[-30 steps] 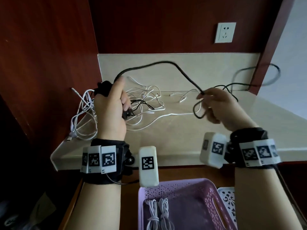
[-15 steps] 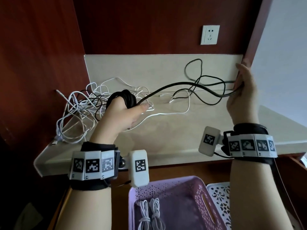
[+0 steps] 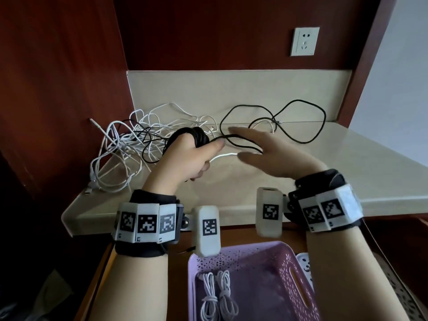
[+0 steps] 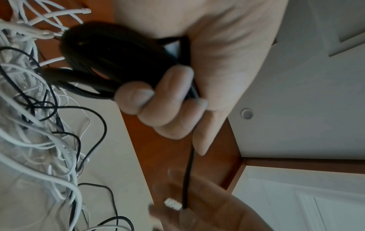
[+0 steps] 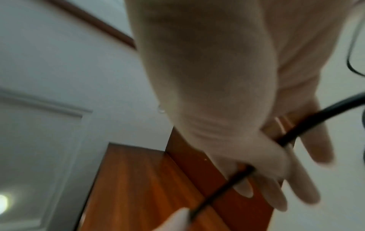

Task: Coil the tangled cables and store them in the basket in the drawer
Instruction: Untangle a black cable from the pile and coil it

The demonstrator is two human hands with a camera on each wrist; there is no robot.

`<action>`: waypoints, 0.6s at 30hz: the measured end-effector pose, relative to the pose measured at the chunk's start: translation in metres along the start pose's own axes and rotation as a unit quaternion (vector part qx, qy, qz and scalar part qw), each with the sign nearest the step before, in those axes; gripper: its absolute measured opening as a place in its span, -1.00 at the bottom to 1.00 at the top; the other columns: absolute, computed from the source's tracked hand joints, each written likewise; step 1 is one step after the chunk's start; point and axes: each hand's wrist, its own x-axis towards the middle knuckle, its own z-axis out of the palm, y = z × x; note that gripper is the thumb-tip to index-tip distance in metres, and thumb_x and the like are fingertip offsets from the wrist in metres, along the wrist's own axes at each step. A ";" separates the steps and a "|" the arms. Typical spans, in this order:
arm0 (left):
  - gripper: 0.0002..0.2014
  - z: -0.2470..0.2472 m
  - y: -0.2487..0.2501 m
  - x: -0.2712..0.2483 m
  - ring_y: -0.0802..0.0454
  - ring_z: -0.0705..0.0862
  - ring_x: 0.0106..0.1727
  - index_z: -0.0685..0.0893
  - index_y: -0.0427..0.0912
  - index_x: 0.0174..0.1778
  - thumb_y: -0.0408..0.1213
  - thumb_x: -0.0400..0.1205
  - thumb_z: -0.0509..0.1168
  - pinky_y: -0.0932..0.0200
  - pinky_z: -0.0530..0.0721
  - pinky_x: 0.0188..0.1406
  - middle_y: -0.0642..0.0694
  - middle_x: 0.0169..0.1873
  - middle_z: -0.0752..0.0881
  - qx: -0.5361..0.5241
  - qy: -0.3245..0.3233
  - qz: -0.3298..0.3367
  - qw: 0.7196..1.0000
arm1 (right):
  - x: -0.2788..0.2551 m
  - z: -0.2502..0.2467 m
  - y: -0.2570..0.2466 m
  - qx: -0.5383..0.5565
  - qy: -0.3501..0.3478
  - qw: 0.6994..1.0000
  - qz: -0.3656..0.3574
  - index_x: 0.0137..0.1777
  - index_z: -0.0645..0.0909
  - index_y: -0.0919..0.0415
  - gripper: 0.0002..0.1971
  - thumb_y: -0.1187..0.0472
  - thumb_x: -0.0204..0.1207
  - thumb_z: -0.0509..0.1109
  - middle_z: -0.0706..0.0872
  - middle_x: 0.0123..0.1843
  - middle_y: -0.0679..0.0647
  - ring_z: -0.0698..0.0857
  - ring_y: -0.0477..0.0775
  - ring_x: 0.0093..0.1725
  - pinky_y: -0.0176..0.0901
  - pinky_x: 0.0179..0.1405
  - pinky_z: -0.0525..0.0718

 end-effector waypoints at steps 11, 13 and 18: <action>-0.63 -0.002 0.006 -0.013 0.12 0.16 -0.74 0.41 -0.25 -0.27 0.01 0.57 0.26 0.38 0.10 -0.72 -0.03 -0.72 0.31 -0.131 -0.259 -0.056 0.955 | 0.006 -0.007 0.006 -0.012 0.458 0.888 -0.033 -0.27 0.69 0.16 -0.71 -0.08 0.39 0.49 0.47 -0.57 -0.24 0.43 -0.15 -0.51 -0.17 -0.45 0.41; -0.65 -0.006 0.007 -0.016 0.15 0.14 -0.76 0.46 -0.25 -0.27 -0.01 0.59 0.30 0.39 0.10 -0.74 -0.01 -0.75 0.31 -0.221 -0.299 -0.033 0.928 | 0.009 0.000 0.005 -0.006 0.435 0.900 -0.037 -0.25 0.69 0.15 -0.69 -0.11 0.44 0.42 0.49 -0.57 -0.19 0.44 -0.10 -0.50 -0.12 -0.45 0.46; -0.68 -0.018 0.013 -0.009 0.04 0.26 -0.69 0.53 -0.33 -0.11 -0.08 0.70 0.16 0.18 0.29 -0.61 -0.05 -0.70 0.39 -0.583 -0.396 0.056 0.707 | 0.023 0.036 0.004 0.025 0.221 0.971 -0.092 0.14 0.62 0.21 -0.70 0.11 0.57 0.15 0.72 -0.14 0.21 0.66 0.23 -0.17 0.17 -0.10 0.68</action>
